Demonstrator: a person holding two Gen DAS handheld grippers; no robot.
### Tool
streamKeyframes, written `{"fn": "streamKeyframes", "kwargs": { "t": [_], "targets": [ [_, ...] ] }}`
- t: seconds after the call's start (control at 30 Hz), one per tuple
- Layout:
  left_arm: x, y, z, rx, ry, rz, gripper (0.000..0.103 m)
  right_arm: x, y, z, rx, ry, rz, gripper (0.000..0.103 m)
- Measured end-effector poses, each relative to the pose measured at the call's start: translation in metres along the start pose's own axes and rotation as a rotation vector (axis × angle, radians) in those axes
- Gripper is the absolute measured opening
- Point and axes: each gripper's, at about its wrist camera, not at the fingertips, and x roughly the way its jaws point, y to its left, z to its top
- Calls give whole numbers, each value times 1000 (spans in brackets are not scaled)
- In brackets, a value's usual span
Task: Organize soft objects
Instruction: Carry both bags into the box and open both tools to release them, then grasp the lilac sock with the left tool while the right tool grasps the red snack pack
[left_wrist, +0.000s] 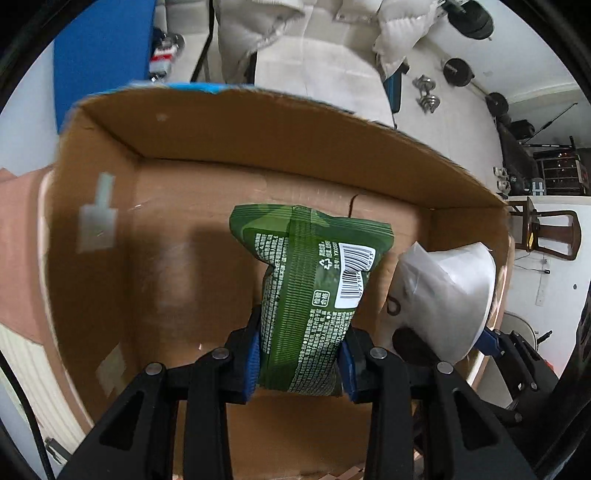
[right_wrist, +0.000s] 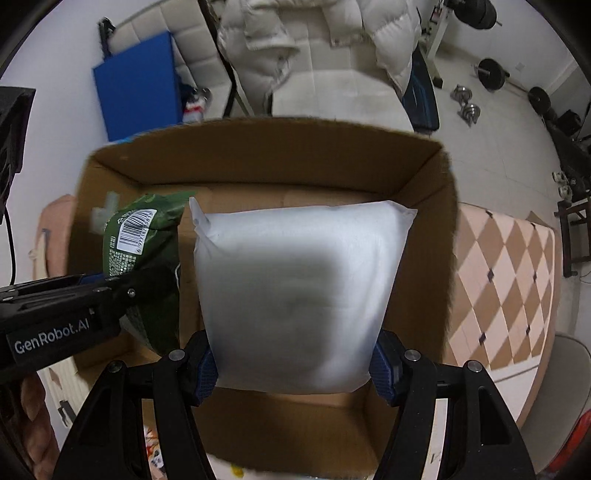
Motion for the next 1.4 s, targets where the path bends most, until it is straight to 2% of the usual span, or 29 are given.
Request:
{"fn": "streamKeyframes", "kwargs": {
  "t": [0.13, 0.33, 0.37, 0.43, 0.47, 0.5, 0.53, 0.57, 0.6, 0.67, 0.77, 0.97, 1.03, 1.17, 1.27, 1.4],
  "targets": [
    [20, -5, 12, 7, 42, -7, 32, 29, -5, 14, -6, 46, -18, 69],
    [33, -18, 19, 56, 76, 66, 35, 52, -4, 26, -24, 84, -47, 70],
    [34, -19, 19, 54, 90, 57, 39, 54, -4, 27, -27, 88, -49, 70],
    [33, -21, 18, 71, 98, 60, 64, 59, -8, 31, -14, 106, -40, 73],
    [30, -22, 17, 81, 81, 78, 72, 61, -8, 33, -15, 117, -39, 74],
    [25, -22, 15, 87, 61, 101, 86, 62, -9, 34, -17, 128, -31, 75],
    [22, -21, 15, 88, 55, 104, 90, 60, -8, 34, -20, 128, -32, 79],
    [19, -18, 13, 83, 51, 102, 91, 56, -6, 33, -26, 119, -43, 93],
    [14, -16, 9, 78, 41, 105, 95, 51, -4, 32, -40, 103, -65, 102],
    [6, -11, 7, 75, 22, 113, 96, 44, -1, 30, -53, 83, -85, 103],
    [-13, -8, -7, 66, -21, 119, 96, 32, 2, 24, -63, 71, -67, 103],
    [-59, -11, -36, 64, -125, 135, 96, -10, 9, -8, -92, 1, -66, 103],
    [-80, -7, -62, 69, -182, 181, 96, -31, 6, -22, -88, -31, -41, 103],
    [-98, 6, -117, 28, -260, 210, 96, -65, -10, -68, -59, -92, 4, 103],
    [-83, 14, -148, 14, -260, 250, 96, -75, -32, -113, -23, -103, 20, 103],
    [-36, 33, -181, -23, -160, 252, 96, -64, -58, -157, -1, -62, -17, 103]
  ]
}}
